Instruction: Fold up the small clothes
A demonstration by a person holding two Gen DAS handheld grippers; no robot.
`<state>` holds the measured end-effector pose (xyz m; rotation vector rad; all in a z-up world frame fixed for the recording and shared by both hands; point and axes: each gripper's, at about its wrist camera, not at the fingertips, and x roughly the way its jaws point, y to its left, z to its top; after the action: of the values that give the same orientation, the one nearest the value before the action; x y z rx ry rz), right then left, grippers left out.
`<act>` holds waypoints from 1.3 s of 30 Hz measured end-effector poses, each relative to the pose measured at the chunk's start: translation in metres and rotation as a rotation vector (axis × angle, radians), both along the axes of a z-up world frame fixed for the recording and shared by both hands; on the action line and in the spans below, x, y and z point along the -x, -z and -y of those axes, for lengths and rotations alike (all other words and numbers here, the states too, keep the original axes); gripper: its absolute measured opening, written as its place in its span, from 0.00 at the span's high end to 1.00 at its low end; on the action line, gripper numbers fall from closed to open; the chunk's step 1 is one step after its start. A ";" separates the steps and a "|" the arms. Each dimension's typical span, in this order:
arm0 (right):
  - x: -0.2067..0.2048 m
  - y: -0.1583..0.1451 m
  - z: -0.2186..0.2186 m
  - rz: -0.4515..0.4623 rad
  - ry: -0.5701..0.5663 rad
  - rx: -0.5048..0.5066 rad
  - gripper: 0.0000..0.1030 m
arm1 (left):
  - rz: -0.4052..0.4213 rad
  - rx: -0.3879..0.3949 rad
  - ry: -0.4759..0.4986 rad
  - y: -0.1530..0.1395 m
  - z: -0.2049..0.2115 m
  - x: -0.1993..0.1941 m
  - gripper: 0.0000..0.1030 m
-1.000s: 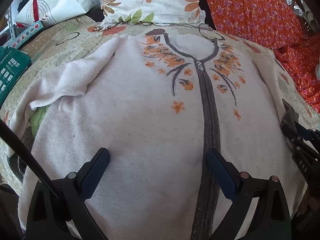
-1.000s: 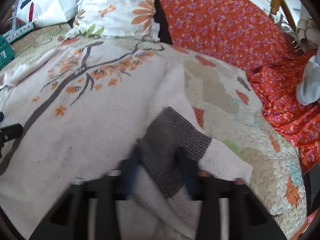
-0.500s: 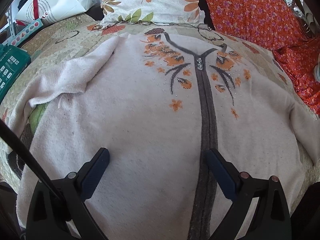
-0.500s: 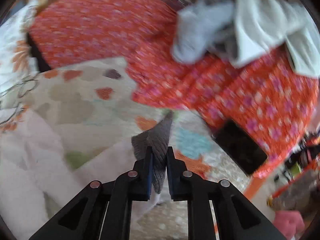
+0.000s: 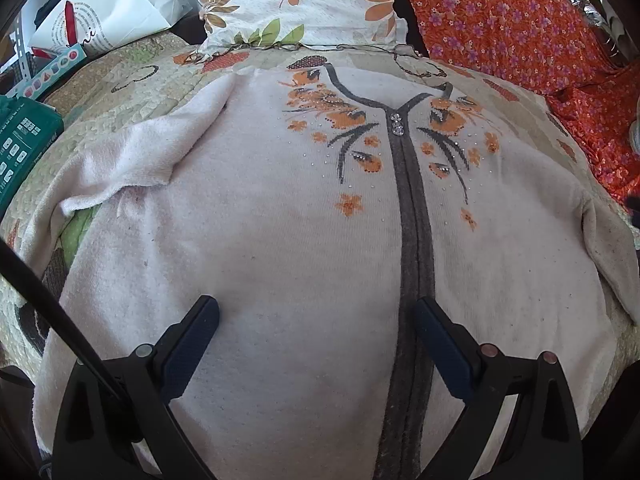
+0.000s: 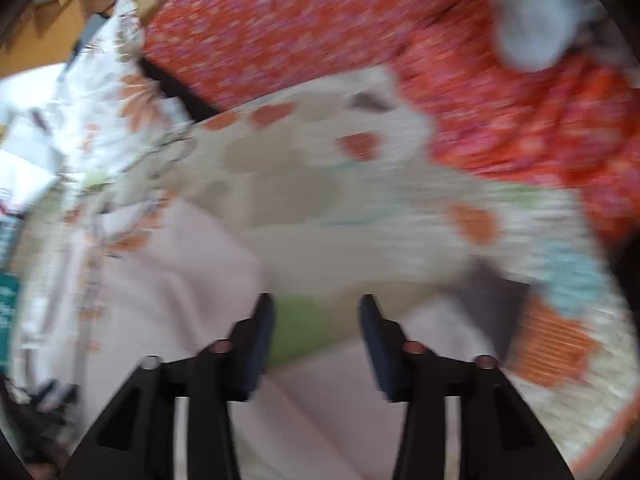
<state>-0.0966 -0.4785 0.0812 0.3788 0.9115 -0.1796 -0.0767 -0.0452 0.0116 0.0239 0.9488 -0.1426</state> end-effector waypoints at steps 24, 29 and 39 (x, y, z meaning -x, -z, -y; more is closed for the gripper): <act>-0.143 0.000 -0.054 -0.071 -0.029 0.304 0.92 | 0.001 0.005 -0.008 0.000 0.001 -0.008 0.05; -0.086 -0.014 -0.081 0.023 -0.085 0.168 0.83 | 0.001 0.002 -0.010 0.000 0.002 -0.008 0.05; -0.018 0.023 -0.158 0.059 -0.222 0.100 0.71 | 0.018 -0.039 -0.018 0.005 0.007 0.000 0.05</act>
<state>-0.0786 -0.3205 0.0586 0.1871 0.8764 -0.0099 -0.0771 -0.0520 0.0069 0.0522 0.9333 -0.1075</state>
